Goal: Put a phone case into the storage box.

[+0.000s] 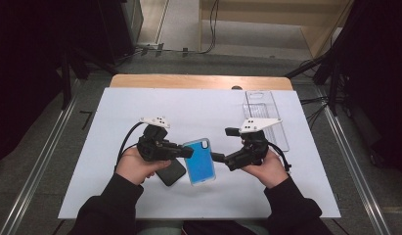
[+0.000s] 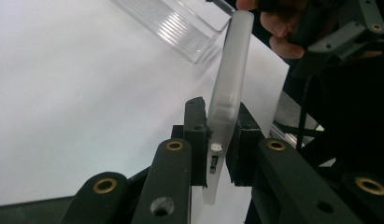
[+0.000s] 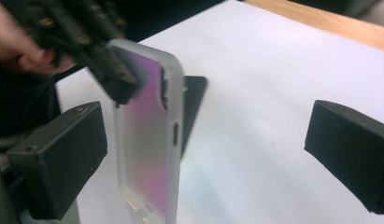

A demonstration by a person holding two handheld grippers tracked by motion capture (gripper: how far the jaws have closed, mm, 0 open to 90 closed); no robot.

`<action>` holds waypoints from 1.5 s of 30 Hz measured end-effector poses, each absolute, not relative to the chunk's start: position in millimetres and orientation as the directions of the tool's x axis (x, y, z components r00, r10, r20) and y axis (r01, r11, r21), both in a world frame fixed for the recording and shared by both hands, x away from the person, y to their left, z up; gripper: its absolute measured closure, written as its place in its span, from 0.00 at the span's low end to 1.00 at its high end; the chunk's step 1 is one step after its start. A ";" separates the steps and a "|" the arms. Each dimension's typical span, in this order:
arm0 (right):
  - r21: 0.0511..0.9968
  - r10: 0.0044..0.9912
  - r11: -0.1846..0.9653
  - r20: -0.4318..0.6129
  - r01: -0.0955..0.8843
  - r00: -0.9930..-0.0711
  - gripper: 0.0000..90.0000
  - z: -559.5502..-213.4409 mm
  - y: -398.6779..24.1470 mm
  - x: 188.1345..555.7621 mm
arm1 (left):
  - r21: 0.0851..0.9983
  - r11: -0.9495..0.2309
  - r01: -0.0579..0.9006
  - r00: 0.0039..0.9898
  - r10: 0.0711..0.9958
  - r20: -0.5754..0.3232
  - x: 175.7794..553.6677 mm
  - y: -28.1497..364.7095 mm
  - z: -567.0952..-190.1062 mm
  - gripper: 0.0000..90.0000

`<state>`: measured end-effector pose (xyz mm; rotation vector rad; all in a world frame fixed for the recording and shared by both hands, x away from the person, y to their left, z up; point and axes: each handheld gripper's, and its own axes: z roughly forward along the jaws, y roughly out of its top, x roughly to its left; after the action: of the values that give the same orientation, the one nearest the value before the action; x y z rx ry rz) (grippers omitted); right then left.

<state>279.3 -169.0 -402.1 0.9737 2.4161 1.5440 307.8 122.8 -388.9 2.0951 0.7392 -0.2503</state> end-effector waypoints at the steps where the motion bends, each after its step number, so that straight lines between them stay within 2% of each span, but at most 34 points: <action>1: 0.841 0.586 0.264 0.249 0.473 -0.771 0.00 -404.0 -170.5 280.0 | 0.675 -0.437 0.594 0.798 0.424 -0.428 308.3 123.5 -389.2 0.89; 5: 0.830 0.629 0.242 0.260 0.503 -0.732 0.00 -411.1 -173.5 278.0 | 0.671 -0.412 0.616 0.775 0.467 -0.425 310.0 125.9 -389.1 0.89; 9: 0.809 0.720 0.220 0.243 0.546 -0.650 0.00 -417.0 -169.2 272.4 | 0.675 -0.386 0.629 0.760 0.487 -0.430 311.2 127.6 -389.3 0.89; 13: 0.808 0.719 0.231 0.234 0.543 -0.654 0.00 -420.7 -164.3 266.3 | 0.671 -0.365 0.646 0.736 0.531 -0.420 311.3 127.6 -389.4 0.89; 19: 0.815 0.725 0.186 0.263 0.549 -0.636 0.00 -424.7 -157.9 257.4 | 0.661 -0.360 0.658 0.721 0.553 -0.417 311.2 125.5 -390.5 0.89; 28: 0.817 0.763 0.185 0.231 0.546 -0.604 0.00 -428.8 -141.9 248.5 | 0.659 -0.305 0.687 0.667 0.624 -0.407 308.8 121.7 -390.8 0.89; 33: 0.822 0.768 0.192 0.215 0.537 -0.604 0.00 -431.5 -134.8 248.4 | 0.646 -0.275 0.712 0.635 0.646 -0.424 309.0 121.0 -392.4 0.89; 45: 0.815 0.769 0.199 0.214 0.544 -0.603 0.00 -437.2 -120.4 251.1 | 0.642 -0.297 0.707 0.643 0.649 -0.408 303.0 108.7 -392.2 0.89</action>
<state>251.1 -120.4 -437.2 1.2531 2.2336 1.3584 303.0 108.7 -392.2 2.0189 1.0573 -0.0873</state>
